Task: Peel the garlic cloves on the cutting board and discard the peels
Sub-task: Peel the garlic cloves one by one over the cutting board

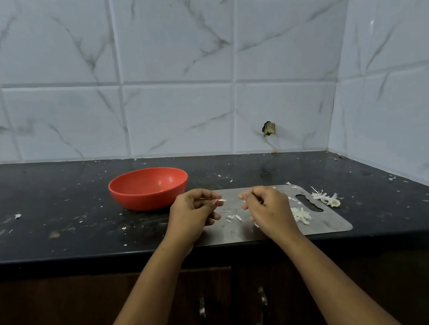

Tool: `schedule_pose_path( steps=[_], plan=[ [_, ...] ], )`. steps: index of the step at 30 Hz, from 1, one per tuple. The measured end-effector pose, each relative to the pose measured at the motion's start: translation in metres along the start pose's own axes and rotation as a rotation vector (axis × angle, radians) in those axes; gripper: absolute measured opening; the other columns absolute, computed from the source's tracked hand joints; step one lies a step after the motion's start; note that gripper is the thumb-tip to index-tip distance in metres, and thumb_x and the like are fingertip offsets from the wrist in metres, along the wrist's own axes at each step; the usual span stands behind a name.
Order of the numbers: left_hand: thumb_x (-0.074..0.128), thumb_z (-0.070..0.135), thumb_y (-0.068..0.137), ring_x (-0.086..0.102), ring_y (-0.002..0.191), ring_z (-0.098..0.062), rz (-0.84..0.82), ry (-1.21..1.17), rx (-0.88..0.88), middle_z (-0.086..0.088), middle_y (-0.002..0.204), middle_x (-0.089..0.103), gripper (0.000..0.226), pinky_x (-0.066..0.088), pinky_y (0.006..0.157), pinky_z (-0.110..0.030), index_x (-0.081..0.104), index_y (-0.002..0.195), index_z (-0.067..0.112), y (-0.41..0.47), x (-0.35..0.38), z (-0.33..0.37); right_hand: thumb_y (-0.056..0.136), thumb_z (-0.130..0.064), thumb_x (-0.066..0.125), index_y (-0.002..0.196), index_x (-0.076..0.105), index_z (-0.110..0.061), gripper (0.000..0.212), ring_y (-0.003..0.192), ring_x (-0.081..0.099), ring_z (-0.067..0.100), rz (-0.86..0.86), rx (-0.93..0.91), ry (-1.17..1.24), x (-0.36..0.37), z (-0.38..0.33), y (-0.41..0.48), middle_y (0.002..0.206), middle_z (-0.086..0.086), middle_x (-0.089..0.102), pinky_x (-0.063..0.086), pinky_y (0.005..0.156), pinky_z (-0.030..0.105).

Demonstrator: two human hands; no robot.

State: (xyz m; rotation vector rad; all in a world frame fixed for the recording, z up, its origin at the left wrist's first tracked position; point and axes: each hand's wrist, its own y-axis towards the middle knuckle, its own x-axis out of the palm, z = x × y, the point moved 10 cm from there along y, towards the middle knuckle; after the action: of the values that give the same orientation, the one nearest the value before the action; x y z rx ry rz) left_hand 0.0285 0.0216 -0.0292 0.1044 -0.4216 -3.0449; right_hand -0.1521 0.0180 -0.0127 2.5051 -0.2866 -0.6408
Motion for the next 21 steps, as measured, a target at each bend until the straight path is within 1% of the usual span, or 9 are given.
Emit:
schedule_pose_path(
  steps=[2,5,6,8,11,13,15,18,21],
  plan=[
    [0.062,-0.001,0.089,0.062,0.055,-0.009,-0.001,0.007,0.006,-0.007,0.084,0.073,0.011,0.047,0.05,-0.017,0.068,0.09,0.007,0.0,0.0,0.0,0.092,-0.023,0.06,0.078,0.071,-0.013,0.021,0.057,0.056,0.016,-0.001,-0.017,-0.046,0.001,0.001,0.001,0.069,0.003,0.067,0.05,0.06,0.035],
    [0.063,-0.001,0.088,0.062,0.056,-0.01,0.001,0.04,0.02,-0.007,0.078,0.071,0.011,0.046,0.05,-0.017,0.069,0.089,0.008,0.0,0.001,0.001,0.088,-0.017,0.068,0.082,0.072,-0.018,0.007,0.058,0.055,0.002,-0.045,-0.054,-0.043,0.005,-0.006,-0.001,0.069,-0.004,0.065,0.045,0.058,0.015],
    [0.065,-0.001,0.087,0.062,0.056,-0.011,0.002,0.053,0.024,-0.008,0.077,0.071,0.01,0.046,0.05,-0.017,0.069,0.089,0.008,-0.001,0.001,0.002,0.087,-0.014,0.069,0.085,0.072,-0.02,0.007,0.059,0.055,0.0,-0.086,-0.068,-0.006,0.008,-0.009,-0.002,0.072,-0.005,0.065,0.043,0.058,0.011],
    [0.067,-0.001,0.085,0.062,0.056,-0.011,0.003,0.081,0.035,-0.011,0.076,0.072,0.009,0.046,0.05,-0.018,0.068,0.089,0.008,-0.002,0.002,0.003,0.085,-0.014,0.071,0.088,0.073,-0.023,0.01,0.059,0.054,-0.002,-0.164,-0.095,0.048,0.015,-0.015,-0.004,0.074,-0.009,0.067,0.041,0.057,0.008],
    [0.069,0.0,0.083,0.061,0.052,-0.009,-0.004,0.125,0.058,-0.008,0.07,0.07,0.01,0.046,0.049,-0.017,0.068,0.083,0.009,-0.003,0.005,0.006,0.084,-0.022,0.074,0.087,0.074,-0.027,0.006,0.062,0.057,0.002,-0.214,-0.12,0.019,0.02,-0.019,-0.006,0.073,-0.013,0.068,0.042,0.057,0.01],
    [0.071,0.002,0.083,0.062,0.053,-0.008,-0.013,0.173,0.071,-0.006,0.068,0.07,0.01,0.046,0.049,-0.017,0.068,0.08,0.012,-0.004,0.007,0.007,0.084,-0.022,0.073,0.084,0.074,-0.025,0.003,0.061,0.058,-0.001,-0.21,-0.123,0.006,0.02,-0.017,-0.005,0.07,-0.013,0.067,0.042,0.057,0.01],
    [0.072,0.005,0.083,0.063,0.054,-0.008,-0.023,0.224,0.082,-0.004,0.068,0.07,0.008,0.047,0.049,-0.018,0.069,0.081,0.012,-0.004,0.009,0.008,0.086,-0.02,0.071,0.081,0.071,-0.026,0.008,0.06,0.057,-0.002,-0.201,-0.116,-0.019,0.02,-0.015,-0.004,0.068,-0.011,0.065,0.042,0.057,0.01],
    [0.073,0.009,0.083,0.065,0.056,-0.007,-0.014,0.275,0.1,-0.002,0.07,0.071,0.006,0.047,0.049,-0.017,0.068,0.082,0.013,-0.004,0.011,0.01,0.088,-0.021,0.069,0.08,0.067,-0.027,0.01,0.062,0.058,0.003,-0.191,-0.096,-0.05,0.02,-0.011,-0.002,0.07,-0.008,0.065,0.048,0.06,0.02],
    [0.073,0.01,0.082,0.065,0.055,-0.006,0.017,0.292,0.111,-0.003,0.072,0.071,0.008,0.047,0.048,-0.017,0.067,0.08,0.015,-0.004,0.008,0.011,0.091,-0.022,0.065,0.081,0.064,-0.025,0.011,0.065,0.06,0.009,-0.174,-0.091,-0.084,0.02,-0.009,-0.001,0.072,-0.006,0.065,0.048,0.062,0.025]
  ],
)
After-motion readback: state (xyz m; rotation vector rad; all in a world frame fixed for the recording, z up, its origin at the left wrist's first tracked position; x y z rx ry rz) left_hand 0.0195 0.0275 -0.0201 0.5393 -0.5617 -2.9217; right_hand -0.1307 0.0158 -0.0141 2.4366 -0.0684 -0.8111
